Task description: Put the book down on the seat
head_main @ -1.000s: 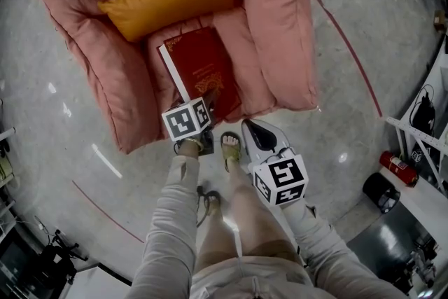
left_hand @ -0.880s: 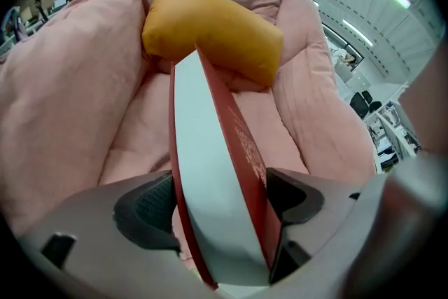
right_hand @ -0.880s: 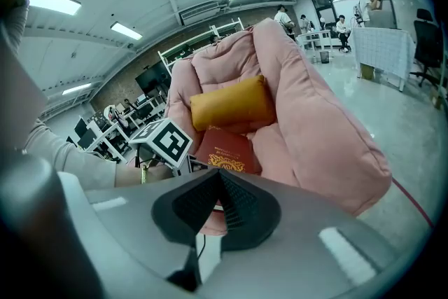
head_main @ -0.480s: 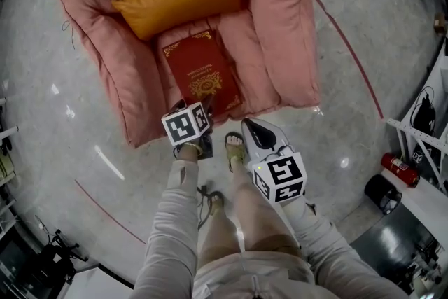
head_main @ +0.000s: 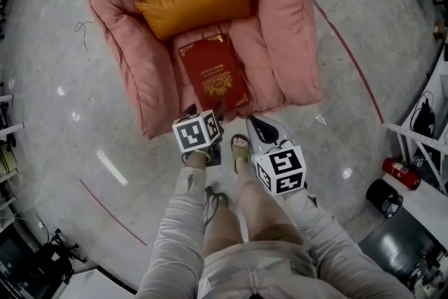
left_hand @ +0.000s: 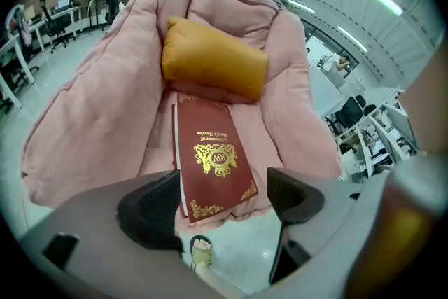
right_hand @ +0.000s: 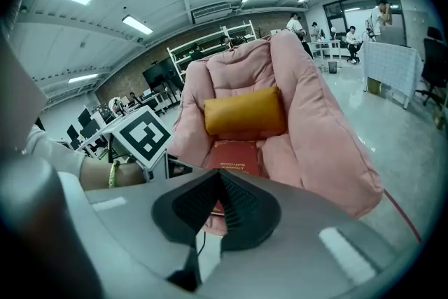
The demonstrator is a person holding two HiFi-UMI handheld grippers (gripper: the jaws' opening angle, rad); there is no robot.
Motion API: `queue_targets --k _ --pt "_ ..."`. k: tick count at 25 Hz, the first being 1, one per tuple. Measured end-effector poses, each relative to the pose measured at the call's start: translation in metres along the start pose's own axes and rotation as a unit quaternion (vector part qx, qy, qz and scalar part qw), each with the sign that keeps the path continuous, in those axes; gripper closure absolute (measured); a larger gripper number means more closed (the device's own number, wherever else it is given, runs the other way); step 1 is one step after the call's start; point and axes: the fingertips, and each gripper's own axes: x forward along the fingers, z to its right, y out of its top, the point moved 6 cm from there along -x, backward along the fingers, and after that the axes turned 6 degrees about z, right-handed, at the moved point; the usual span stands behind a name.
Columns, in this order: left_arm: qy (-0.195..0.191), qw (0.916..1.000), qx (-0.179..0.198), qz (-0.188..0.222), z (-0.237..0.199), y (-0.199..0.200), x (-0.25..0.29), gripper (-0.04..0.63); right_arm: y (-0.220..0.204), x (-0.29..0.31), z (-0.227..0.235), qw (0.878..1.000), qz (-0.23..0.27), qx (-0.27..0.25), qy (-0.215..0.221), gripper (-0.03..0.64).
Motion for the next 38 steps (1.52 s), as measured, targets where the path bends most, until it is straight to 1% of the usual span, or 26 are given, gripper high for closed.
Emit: queue_targets --k 3,7,8,9,11,13,17,22,27,31,38 --pt "-0.004 0.9998 0.018 0.002 0.006 0.001 -0.022 0.210 0.004 -0.006 -0.006 1.000 -0.002 -0.008 -0.002 0.617" --pt "-0.015 0.9989 0.039 0.019 0.013 0.001 -0.054 0.217 0.007 -0.015 -0.014 1.000 -0.003 -0.018 -0.001 0.617" --pt "-0.013 0.9986 0.044 0.025 0.014 0.002 -0.061 0.240 0.008 -0.018 -0.016 1.000 -0.003 -0.021 0.000 0.617" --pt "-0.007 0.9982 0.049 0.033 0.014 0.003 -0.070 0.285 0.009 -0.020 -0.019 1.000 -0.003 -0.023 0.001 0.617" --pt "0.009 0.9971 0.057 0.050 0.014 0.004 -0.086 0.419 0.011 -0.024 -0.023 1.000 -0.002 -0.027 0.004 0.617" --pt "0.012 0.9961 0.059 0.064 0.015 0.004 -0.102 0.463 0.012 -0.030 -0.029 0.999 -0.002 -0.033 0.007 0.617" --pt "0.008 0.9952 0.047 0.085 0.017 0.000 -0.133 0.521 0.012 -0.040 -0.039 0.999 -0.003 -0.047 0.014 0.617" --pt "0.010 0.9940 0.035 0.103 0.019 -0.010 -0.168 0.553 0.015 -0.057 -0.050 0.998 -0.003 -0.057 0.021 0.617" --pt "0.010 0.9913 0.033 0.127 0.026 -0.015 -0.198 0.578 0.020 -0.073 -0.057 0.997 -0.002 -0.074 0.026 0.617" --pt "0.005 0.9895 0.038 0.139 0.032 -0.015 -0.214 0.588 0.028 -0.082 -0.063 0.996 0.005 -0.080 0.032 0.617" --pt "-0.003 0.9887 0.035 0.146 0.038 -0.023 -0.226 0.589 0.030 -0.090 -0.073 0.995 0.003 -0.093 0.047 0.618"
